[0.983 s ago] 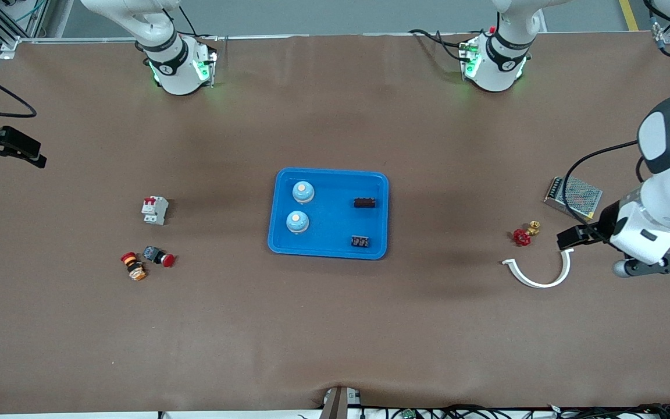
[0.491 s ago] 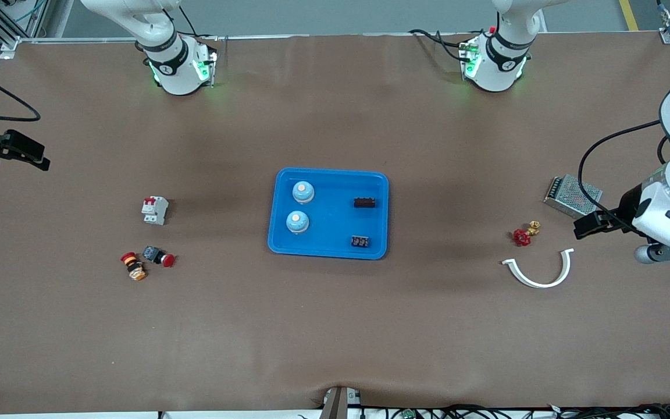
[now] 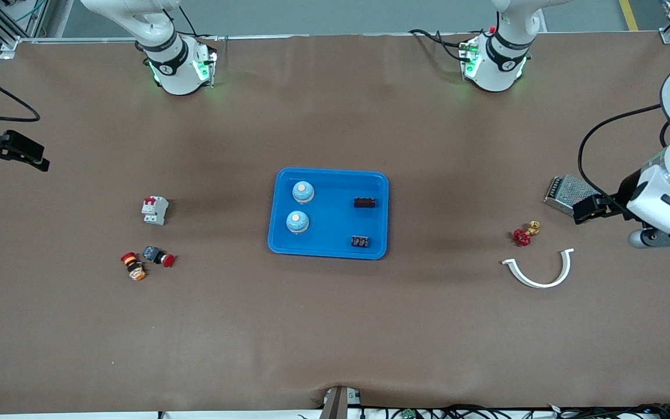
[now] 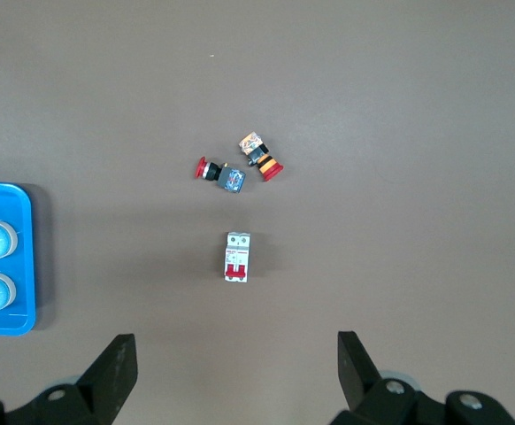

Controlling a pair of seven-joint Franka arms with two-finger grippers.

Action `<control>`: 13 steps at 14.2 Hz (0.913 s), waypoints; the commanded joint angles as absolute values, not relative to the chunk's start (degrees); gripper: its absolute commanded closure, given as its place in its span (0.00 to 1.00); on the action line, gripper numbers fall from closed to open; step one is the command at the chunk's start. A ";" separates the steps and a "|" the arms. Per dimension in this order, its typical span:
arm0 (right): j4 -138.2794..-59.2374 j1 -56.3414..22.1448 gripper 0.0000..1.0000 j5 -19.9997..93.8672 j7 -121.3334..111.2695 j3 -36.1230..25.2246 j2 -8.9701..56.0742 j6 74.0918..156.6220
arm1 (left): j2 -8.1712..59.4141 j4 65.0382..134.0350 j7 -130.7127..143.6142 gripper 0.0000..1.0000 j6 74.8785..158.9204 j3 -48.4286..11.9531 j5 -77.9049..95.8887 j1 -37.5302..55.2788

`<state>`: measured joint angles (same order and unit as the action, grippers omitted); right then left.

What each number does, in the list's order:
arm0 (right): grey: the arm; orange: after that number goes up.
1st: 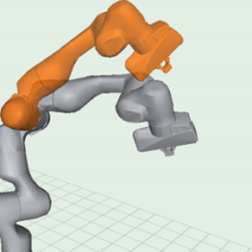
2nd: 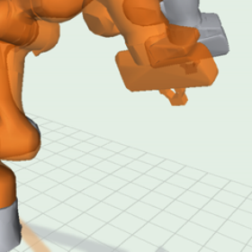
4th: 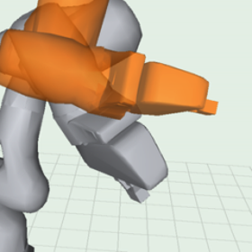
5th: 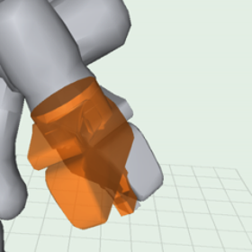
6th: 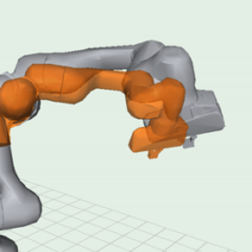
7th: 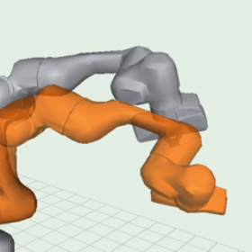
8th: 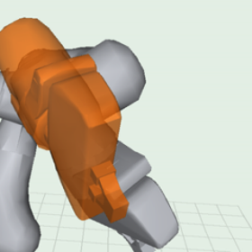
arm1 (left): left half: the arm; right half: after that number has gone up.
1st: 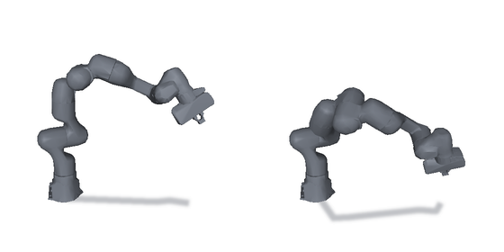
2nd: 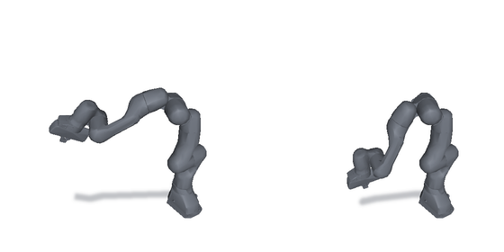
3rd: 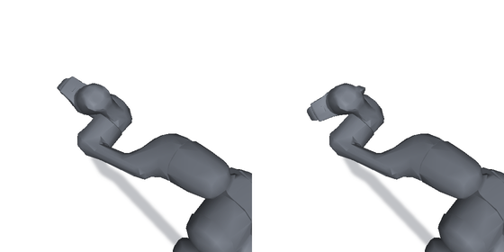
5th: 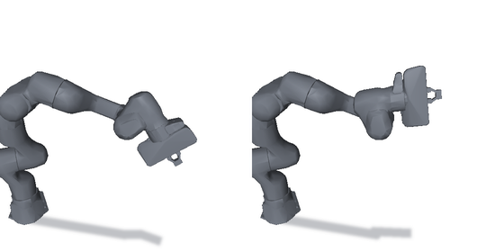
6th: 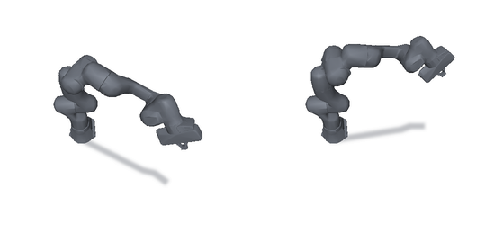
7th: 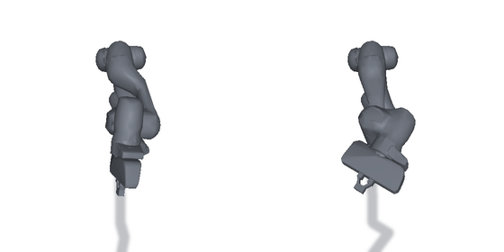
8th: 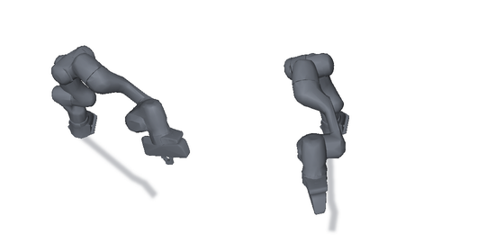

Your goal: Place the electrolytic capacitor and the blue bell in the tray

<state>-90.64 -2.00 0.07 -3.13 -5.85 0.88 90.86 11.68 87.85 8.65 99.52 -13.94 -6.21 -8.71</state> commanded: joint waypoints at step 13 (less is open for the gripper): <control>-89.03 -2.20 0.00 -0.18 -3.08 -5.71 2.20 90.35 | 0.35 89.12 3.78 0.00 91.06 -3.34 0.71 2.37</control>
